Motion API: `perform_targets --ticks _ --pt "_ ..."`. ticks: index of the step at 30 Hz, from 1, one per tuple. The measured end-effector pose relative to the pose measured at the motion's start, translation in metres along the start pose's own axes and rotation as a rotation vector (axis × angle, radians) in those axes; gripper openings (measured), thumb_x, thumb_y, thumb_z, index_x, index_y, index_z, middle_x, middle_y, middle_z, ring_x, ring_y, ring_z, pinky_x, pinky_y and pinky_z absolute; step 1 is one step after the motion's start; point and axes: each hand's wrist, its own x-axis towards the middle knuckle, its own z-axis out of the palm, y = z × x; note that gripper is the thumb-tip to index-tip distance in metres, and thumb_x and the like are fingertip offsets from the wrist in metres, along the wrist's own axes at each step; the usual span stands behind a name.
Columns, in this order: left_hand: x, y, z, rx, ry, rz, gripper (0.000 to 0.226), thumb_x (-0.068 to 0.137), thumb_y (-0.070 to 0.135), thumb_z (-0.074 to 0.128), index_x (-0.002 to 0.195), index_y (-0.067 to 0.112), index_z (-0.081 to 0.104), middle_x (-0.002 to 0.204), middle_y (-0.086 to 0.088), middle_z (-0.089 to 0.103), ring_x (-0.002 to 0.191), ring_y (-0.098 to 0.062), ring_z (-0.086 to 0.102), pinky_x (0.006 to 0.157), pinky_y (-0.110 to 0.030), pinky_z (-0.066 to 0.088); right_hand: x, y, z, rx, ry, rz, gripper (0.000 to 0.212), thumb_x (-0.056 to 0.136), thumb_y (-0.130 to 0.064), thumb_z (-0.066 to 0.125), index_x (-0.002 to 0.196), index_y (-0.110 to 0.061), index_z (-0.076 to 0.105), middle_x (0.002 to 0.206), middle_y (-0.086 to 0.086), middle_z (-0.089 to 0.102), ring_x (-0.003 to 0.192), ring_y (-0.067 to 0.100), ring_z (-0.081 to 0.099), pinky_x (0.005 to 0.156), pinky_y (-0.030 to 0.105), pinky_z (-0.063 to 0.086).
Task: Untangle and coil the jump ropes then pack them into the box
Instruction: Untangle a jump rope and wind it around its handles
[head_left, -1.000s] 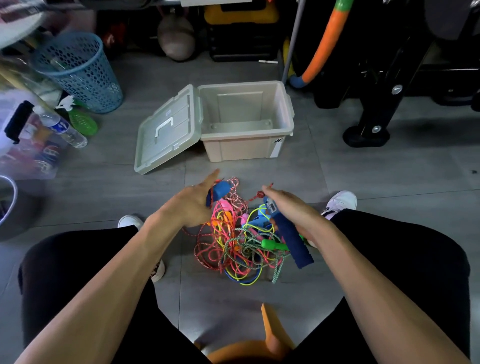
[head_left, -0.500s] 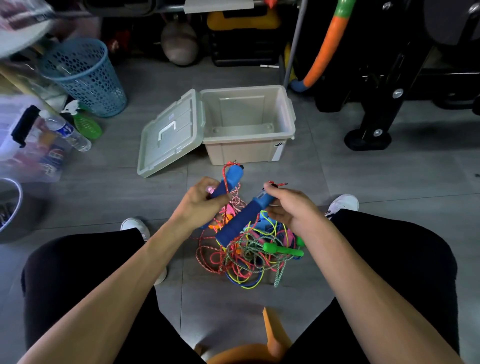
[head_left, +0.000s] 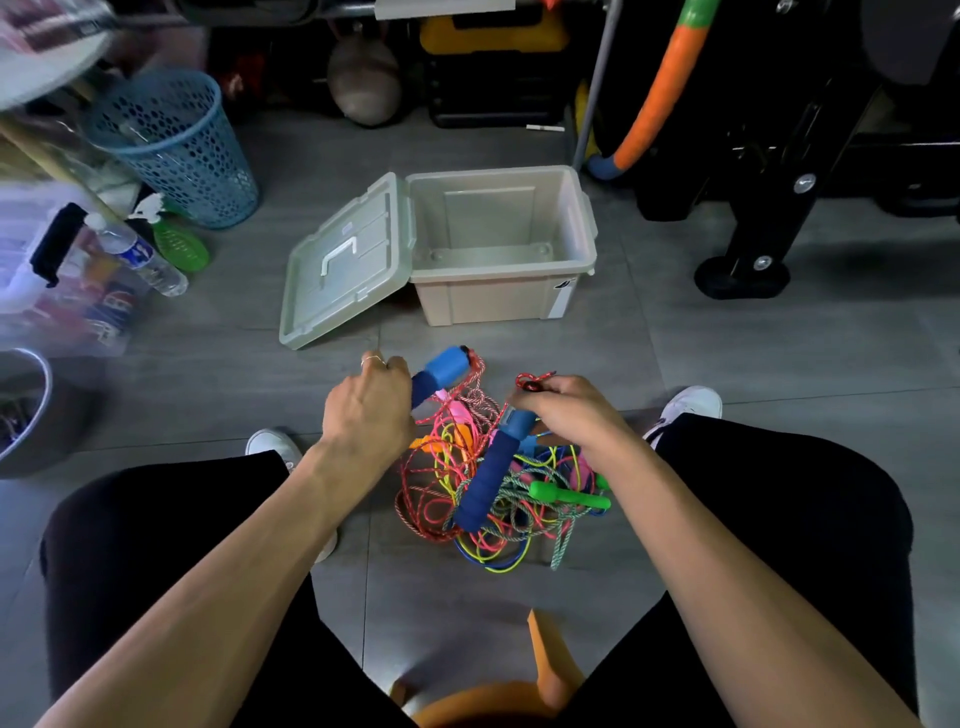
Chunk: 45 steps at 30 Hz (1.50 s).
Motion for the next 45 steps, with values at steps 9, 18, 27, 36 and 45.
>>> perform_targets --ticks 9,18,27,36,45 --pt "-0.002 0.010 0.004 -0.499 -0.233 0.079 0.049 0.080 0.073 0.050 0.093 0.026 0.052 0.080 0.003 0.062 0.072 -0.015 0.060 0.065 -0.032 0.047 0.000 -0.005 0.006 0.516 -0.082 0.103 0.029 0.083 -0.016 0.077 0.103 0.001 0.063 0.093 0.016 0.073 0.079 0.022 0.073 0.067 0.027 0.060" --pt "-0.003 0.003 0.011 -0.041 -0.022 0.195 0.051 0.076 0.043 0.067 0.111 0.020 0.038 0.090 0.001 0.057 0.081 -0.026 0.061 0.067 -0.032 0.044 -0.010 -0.012 0.012 0.685 -0.177 0.083 0.030 0.083 -0.007 0.074 0.108 0.005 0.064 0.092 0.019 0.074 0.082 0.026 0.074 0.071 0.029 0.060" --pt "-0.003 0.001 0.015 0.173 0.195 0.268 0.045 0.083 0.035 0.064 0.119 0.021 0.041 0.095 -0.001 0.063 0.084 -0.026 0.064 0.064 -0.030 0.034 -0.009 -0.016 -0.002 -0.152 0.036 -0.221 0.048 0.085 -0.061 0.062 0.114 -0.022 0.065 0.109 -0.011 0.067 0.099 0.008 0.063 0.086 0.028 0.051" --pt "-0.002 -0.006 0.014 0.037 0.145 0.383 0.055 0.065 0.034 0.065 0.114 0.022 0.044 0.085 0.002 0.056 0.071 -0.027 0.060 0.057 -0.028 0.035 -0.002 -0.017 -0.015 -0.164 -0.049 -0.294 0.009 0.090 -0.013 0.060 0.094 -0.017 0.066 0.075 -0.005 0.066 0.060 0.002 0.057 0.059 0.018 0.043" --pt "-0.003 -0.007 0.012 -0.002 0.071 0.280 0.049 0.057 0.037 0.040 0.103 0.022 0.047 0.075 0.004 0.049 0.066 -0.026 0.047 0.061 -0.029 0.033 -0.005 -0.008 -0.030 -0.431 0.031 -0.440 0.027 0.088 -0.011 0.055 0.103 -0.030 0.067 0.074 -0.013 0.059 0.056 0.011 0.050 0.051 0.022 0.039"
